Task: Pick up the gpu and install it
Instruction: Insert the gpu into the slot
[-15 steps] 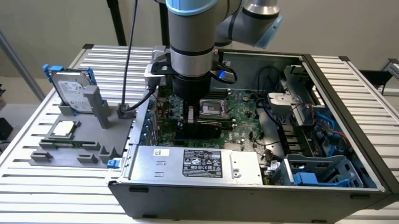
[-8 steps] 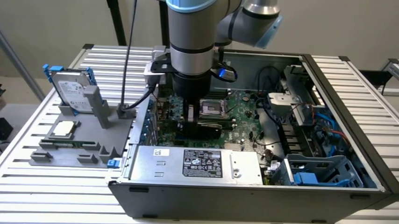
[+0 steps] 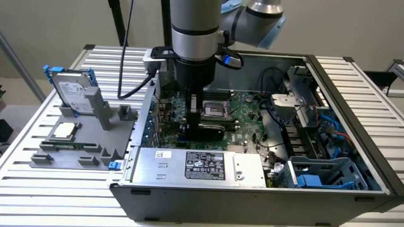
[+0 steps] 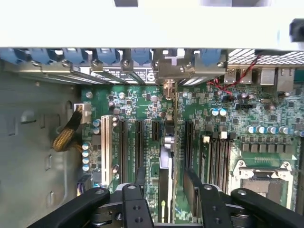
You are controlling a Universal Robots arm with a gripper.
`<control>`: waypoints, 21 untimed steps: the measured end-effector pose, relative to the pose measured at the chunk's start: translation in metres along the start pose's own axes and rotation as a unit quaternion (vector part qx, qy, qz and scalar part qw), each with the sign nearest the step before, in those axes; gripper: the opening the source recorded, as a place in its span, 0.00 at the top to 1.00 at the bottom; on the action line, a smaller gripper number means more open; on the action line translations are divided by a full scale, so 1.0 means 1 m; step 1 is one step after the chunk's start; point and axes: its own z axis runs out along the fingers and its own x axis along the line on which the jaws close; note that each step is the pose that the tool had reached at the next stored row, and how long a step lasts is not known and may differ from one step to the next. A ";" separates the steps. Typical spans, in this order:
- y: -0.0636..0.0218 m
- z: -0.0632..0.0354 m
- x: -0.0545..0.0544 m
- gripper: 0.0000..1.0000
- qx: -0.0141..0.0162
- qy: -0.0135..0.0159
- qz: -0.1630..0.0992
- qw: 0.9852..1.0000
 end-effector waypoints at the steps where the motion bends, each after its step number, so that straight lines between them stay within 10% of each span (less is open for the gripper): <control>1: -0.0001 -0.0044 0.000 0.56 0.000 0.000 0.000 1.000; 7: 0.0001 -0.0080 -0.003 0.87 0.000 0.000 0.000 1.000; 21: 0.0060 0.0107 -0.008 0.89 0.000 0.000 0.000 1.000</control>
